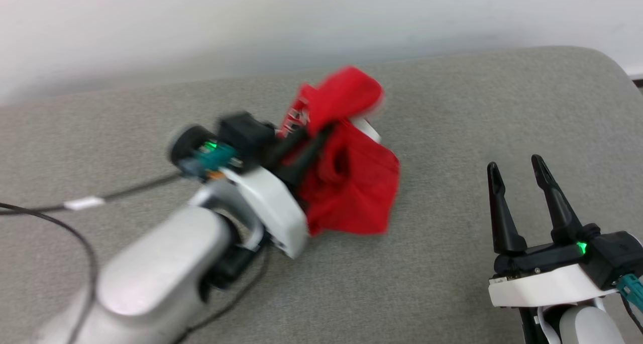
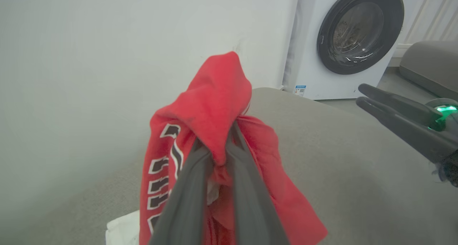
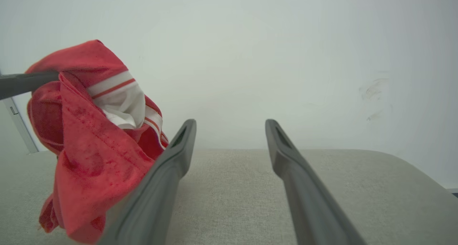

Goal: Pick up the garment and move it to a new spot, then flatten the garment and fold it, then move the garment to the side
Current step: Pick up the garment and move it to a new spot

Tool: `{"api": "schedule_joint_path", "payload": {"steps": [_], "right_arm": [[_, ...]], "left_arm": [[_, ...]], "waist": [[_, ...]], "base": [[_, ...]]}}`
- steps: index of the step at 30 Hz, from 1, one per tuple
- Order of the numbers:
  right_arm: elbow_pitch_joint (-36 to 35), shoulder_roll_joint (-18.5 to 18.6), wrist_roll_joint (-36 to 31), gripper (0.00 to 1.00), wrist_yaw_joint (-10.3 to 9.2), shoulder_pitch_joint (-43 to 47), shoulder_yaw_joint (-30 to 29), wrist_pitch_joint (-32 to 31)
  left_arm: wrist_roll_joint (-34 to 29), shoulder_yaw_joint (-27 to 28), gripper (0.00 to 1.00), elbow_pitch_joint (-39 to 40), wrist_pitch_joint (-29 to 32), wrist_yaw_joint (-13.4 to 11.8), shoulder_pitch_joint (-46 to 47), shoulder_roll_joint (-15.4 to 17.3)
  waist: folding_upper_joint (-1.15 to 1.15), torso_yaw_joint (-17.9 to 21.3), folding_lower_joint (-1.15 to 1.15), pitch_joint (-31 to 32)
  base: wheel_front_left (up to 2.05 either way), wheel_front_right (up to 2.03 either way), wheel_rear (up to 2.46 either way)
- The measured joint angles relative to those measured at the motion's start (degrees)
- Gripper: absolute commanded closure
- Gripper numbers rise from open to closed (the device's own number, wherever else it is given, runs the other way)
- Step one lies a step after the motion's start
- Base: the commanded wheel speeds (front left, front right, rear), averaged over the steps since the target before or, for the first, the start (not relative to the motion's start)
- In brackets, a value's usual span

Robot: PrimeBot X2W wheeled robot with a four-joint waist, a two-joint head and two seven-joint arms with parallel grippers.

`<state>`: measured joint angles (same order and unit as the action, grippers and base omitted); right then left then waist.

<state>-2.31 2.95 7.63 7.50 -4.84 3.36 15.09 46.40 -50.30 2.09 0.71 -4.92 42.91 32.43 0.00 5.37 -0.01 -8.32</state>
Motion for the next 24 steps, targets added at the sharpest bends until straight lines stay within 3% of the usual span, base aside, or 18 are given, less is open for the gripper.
{"api": "schedule_joint_path", "payload": {"steps": [6, 7, 8, 9, 16, 20, 24], "right_arm": [[-0.4, 0.0, 0.1, 0.00, 0.00, -0.8, -0.6, 0.0], [-0.5, 0.0, 0.1, 0.00, 0.00, -0.9, -0.8, 0.0], [-0.5, 0.0, 0.3, 0.00, 0.00, -0.9, -1.0, 0.0], [-0.5, 0.0, 0.4, 0.00, 0.00, -1.1, -1.0, 0.0], [-0.6, 0.0, 0.5, 0.00, 0.00, -1.2, -1.9, 0.0], [-0.2, 0.0, 0.2, 0.00, 0.00, -1.0, -2.4, 0.0], [0.2, 0.0, -0.2, 0.00, 0.00, -0.4, -2.5, 0.0]], "left_arm": [[-3.5, -8.2, 1.00, -7.7, -1.9, 2.0, -1.2, -10.9], [-3.5, -9.1, 0.76, -9.5, -2.6, 2.2, -1.8, -12.9], [-4.1, -10.2, 0.04, -11.2, -3.2, 2.6, -1.9, -14.4], [-4.8, -11.0, 0.00, -13.2, -4.0, 3.0, -1.9, -15.7], [-7.4, -13.7, 0.00, -22.0, -11.3, 5.4, -2.3, -21.8], [-8.0, -10.7, 0.00, -23.1, -14.4, 4.8, -2.2, -21.0], [-8.7, -5.4, 0.00, -22.1, -15.5, 2.1, -2.0, -18.4]], "waist": [[0.00, 2.9, 0.00, -1.9], [0.00, 3.2, 0.00, -2.3], [0.00, 3.5, 0.00, -2.7], [0.00, 3.7, 0.01, -3.1], [0.00, 3.2, 0.01, -4.1], [0.00, 1.7, 0.01, -3.2], [0.00, -0.1, 0.01, -1.5]], "base": [[0.00, 0.00, 0.00], [0.00, 0.00, 0.00], [0.00, 0.00, 0.00], [0.00, 0.00, 0.00], [0.00, 0.00, 0.00], [0.00, 0.00, 0.00], [0.00, 0.00, 0.00]]}}
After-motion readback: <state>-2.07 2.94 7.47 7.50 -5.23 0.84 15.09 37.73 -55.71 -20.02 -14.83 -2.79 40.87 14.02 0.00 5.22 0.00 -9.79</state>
